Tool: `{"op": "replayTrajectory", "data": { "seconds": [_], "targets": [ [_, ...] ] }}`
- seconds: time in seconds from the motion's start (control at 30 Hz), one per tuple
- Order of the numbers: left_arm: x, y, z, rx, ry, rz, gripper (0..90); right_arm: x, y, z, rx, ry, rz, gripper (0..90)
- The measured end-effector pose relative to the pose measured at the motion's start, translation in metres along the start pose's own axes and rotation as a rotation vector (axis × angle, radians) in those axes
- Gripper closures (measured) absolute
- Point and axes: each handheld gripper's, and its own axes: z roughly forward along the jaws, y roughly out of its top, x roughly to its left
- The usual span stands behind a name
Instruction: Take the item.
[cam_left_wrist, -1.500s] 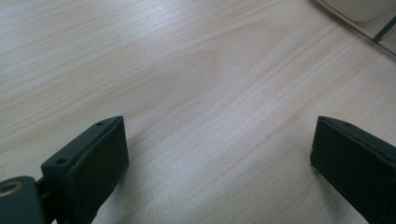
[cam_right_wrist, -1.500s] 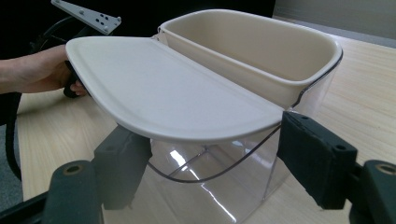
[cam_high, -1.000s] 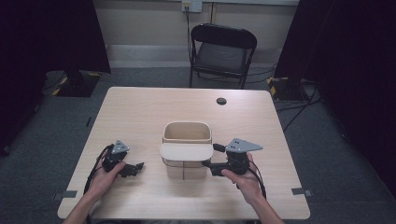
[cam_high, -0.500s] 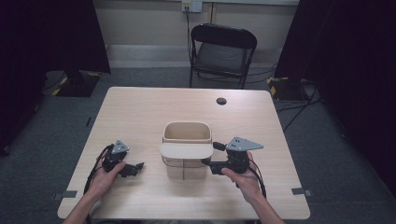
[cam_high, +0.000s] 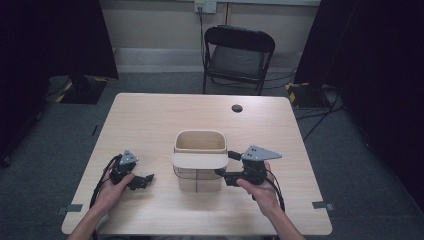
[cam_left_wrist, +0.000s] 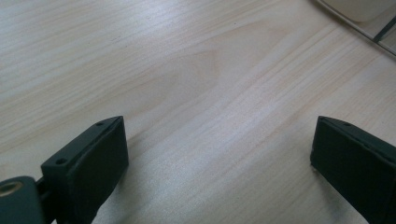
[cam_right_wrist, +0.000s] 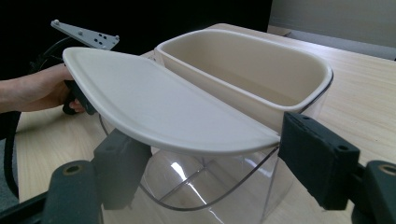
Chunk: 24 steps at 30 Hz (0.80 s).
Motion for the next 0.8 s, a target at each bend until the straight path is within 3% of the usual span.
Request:
{"op": "replayTrajectory", "data": {
  "seconds": [0.8],
  "targets": [
    [-0.0001, 0.0, 0.0, 0.0, 0.0, -0.001, 3.6, 0.0018, 0.0045, -0.0023, -0.021, 0.001, -0.013, 26.1]
  ]
}}
